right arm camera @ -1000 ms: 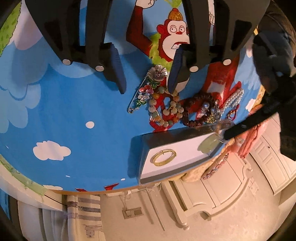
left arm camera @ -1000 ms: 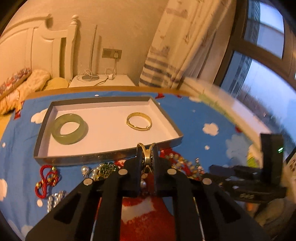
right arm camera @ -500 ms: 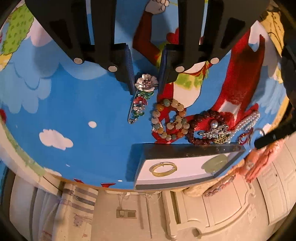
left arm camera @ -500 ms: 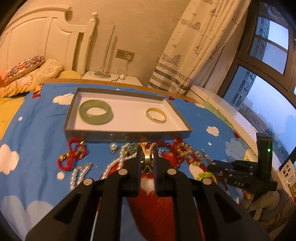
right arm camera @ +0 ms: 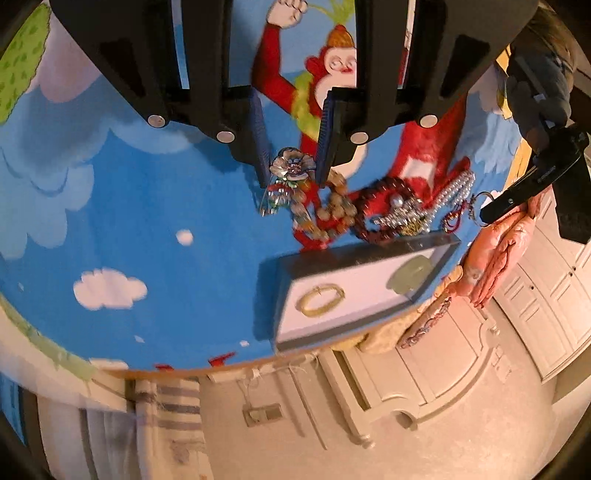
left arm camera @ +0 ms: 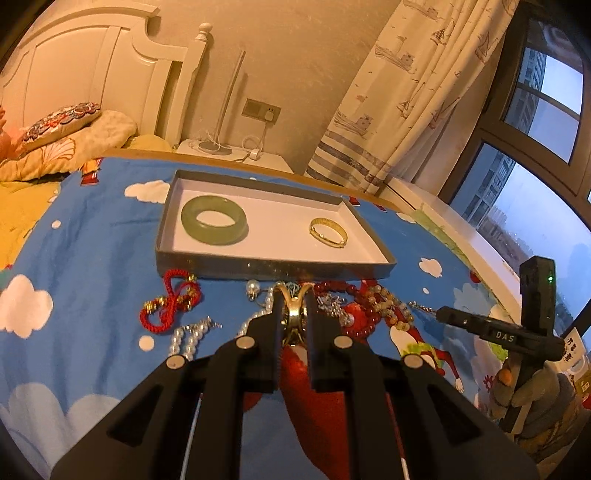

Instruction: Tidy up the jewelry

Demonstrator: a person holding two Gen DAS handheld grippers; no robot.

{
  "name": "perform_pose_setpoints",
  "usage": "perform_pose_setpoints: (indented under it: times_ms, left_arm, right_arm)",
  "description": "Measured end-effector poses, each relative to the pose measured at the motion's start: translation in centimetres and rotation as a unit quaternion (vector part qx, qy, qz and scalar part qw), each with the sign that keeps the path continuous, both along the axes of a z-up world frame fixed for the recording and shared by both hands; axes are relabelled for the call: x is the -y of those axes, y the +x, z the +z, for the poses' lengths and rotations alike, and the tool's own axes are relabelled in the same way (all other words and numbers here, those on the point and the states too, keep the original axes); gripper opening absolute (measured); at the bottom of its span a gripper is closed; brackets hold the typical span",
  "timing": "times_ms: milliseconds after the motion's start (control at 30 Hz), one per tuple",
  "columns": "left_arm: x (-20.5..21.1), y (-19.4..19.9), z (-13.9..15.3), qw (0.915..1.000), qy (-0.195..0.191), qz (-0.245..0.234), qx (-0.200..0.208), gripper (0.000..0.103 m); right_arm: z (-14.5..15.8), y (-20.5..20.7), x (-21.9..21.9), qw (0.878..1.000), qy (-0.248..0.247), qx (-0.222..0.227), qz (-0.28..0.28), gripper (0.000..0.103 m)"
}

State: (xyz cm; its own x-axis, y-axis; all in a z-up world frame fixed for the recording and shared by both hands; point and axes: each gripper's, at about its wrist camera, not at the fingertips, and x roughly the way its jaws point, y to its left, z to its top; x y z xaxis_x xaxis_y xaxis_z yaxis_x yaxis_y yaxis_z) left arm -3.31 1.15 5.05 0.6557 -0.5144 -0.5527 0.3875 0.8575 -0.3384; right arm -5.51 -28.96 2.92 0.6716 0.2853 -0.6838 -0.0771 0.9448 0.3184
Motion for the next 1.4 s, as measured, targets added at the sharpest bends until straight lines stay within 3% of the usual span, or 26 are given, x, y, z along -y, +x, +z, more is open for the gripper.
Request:
perform_pose_setpoints:
  times_ms: [300,500,633,900,1000,1233,1400]
  left_arm:
    - [2.5,3.6,2.6,0.9994,0.018,-0.018,0.021,0.01]
    - [4.8,7.2,3.7,0.9988,0.04,-0.023,0.017,0.01]
    - [6.0,9.6,3.4,0.9986,0.049,-0.022,0.003,0.01]
    - [7.6,13.7,1.2,0.9969,0.068,-0.004,-0.04,0.01]
    - [7.5,15.1,0.5,0.9961,0.067,0.005,-0.057,0.01]
    - [7.6,18.0,-0.6,0.9932,0.083,0.037,-0.073,0.01]
    - [7.8,19.5,-1.6,0.9885,0.107,0.063,-0.087,0.01]
  right_arm:
    - [2.7,2.9,-2.0,0.998,-0.009,0.051,0.022,0.025]
    - [5.2,4.0,-2.6,0.996,0.001,0.087,0.032,0.025]
    - [6.2,5.4,-3.2,0.993,-0.019,0.113,0.036,0.025]
    - [4.5,10.8,-3.8,0.993,-0.048,0.102,0.044,0.025]
    - [3.7,13.2,-3.6,0.995,-0.026,0.077,0.052,0.025]
    - [4.3,16.8,-4.0,0.994,0.017,0.094,0.059,0.025]
    - [3.4,20.4,-5.1,0.994,0.057,0.076,0.063,0.025]
